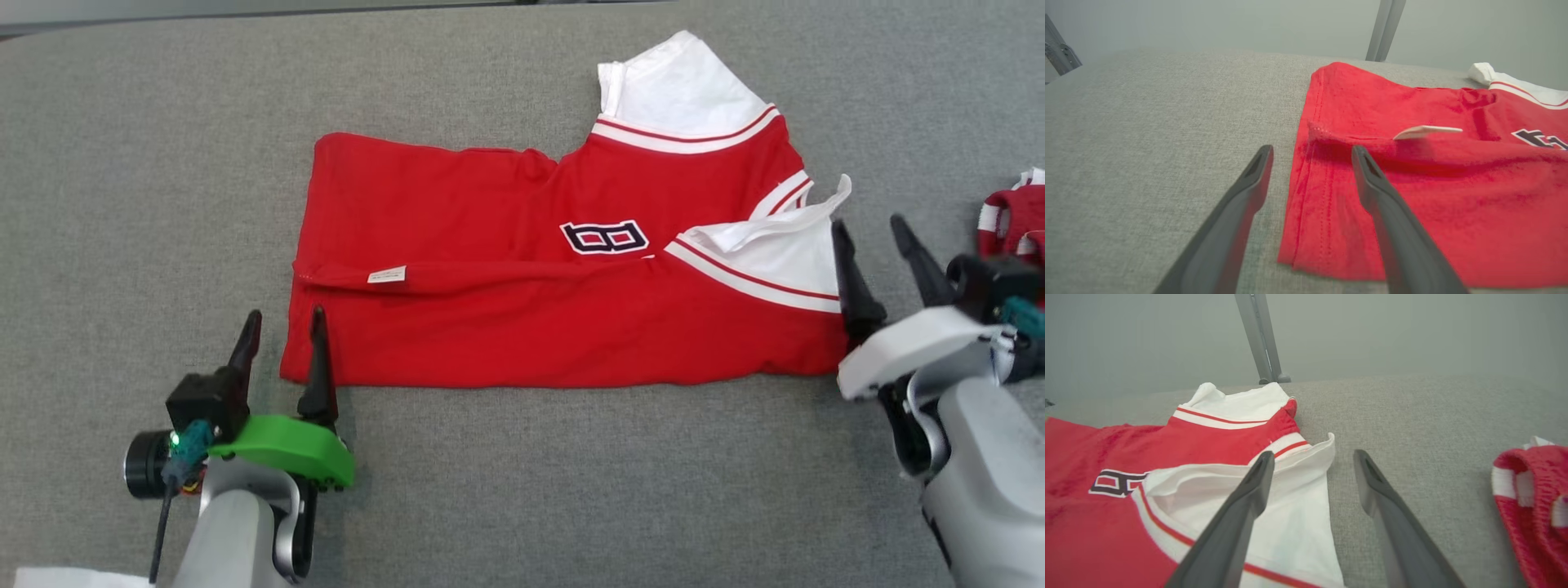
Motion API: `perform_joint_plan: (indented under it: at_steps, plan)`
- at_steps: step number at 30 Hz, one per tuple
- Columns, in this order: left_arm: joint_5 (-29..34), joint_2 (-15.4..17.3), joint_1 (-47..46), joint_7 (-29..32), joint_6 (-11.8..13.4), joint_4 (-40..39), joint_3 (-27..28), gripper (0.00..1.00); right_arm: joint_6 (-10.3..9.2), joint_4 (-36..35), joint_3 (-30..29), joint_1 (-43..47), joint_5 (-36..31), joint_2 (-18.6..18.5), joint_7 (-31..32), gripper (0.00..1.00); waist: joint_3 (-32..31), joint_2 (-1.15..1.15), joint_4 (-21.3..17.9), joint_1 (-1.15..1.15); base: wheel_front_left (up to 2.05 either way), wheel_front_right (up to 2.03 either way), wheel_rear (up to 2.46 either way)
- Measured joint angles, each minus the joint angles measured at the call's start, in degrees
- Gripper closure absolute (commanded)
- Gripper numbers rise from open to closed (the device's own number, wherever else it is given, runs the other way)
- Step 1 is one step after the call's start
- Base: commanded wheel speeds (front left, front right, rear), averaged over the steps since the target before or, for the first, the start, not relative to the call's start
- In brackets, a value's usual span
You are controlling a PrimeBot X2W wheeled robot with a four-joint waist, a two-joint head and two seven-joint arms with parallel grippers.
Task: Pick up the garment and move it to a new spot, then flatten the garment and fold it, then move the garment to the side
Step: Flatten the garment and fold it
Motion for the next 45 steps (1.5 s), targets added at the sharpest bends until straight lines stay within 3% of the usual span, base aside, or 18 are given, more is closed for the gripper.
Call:
perform_joint_plan:
  at_steps: [9,21,22,23,24,45]
  plan:
    - [-1.26,-0.01,6.52,0.00,1.15,-2.94,-0.97,0.00,-0.01,-2.15,-0.52,10.68,0.82,2.56,0.00,0.00,-2.87,0.00,-1.55,0.00,0.00,0.00,0.00]
    - [-1.27,-0.03,6.72,0.00,1.41,-2.89,-2.27,0.00,-0.01,5.61,-1.47,10.77,0.73,3.86,-0.18,0.00,-3.20,0.00,-0.32,0.00,0.00,0.00,0.00]
    - [-1.29,-0.03,6.72,0.00,1.41,-2.88,-2.27,0.00,-0.01,6.19,-1.13,10.69,0.74,3.86,-0.19,0.20,-3.25,0.00,-0.20,0.00,0.00,0.00,0.00]
    - [-1.29,-0.02,6.72,0.00,1.41,-2.83,-2.25,0.00,-0.01,6.69,-0.81,10.58,0.78,3.79,-0.23,0.76,-3.29,0.00,-0.10,0.00,0.00,0.00,0.00]
    - [-1.30,-0.02,6.73,0.00,1.41,-2.75,-2.25,0.00,-0.01,6.98,-0.51,10.44,1.05,3.76,-0.25,1.00,-3.30,0.00,-0.03,0.00,0.00,0.00,0.00]
    - [-5.13,-0.02,1.61,0.00,1.23,7.77,-1.08,0.00,0.00,0.53,1.29,9.70,1.72,1.89,-0.10,1.00,-1.03,0.00,-1.19,0.00,0.00,0.00,0.00]
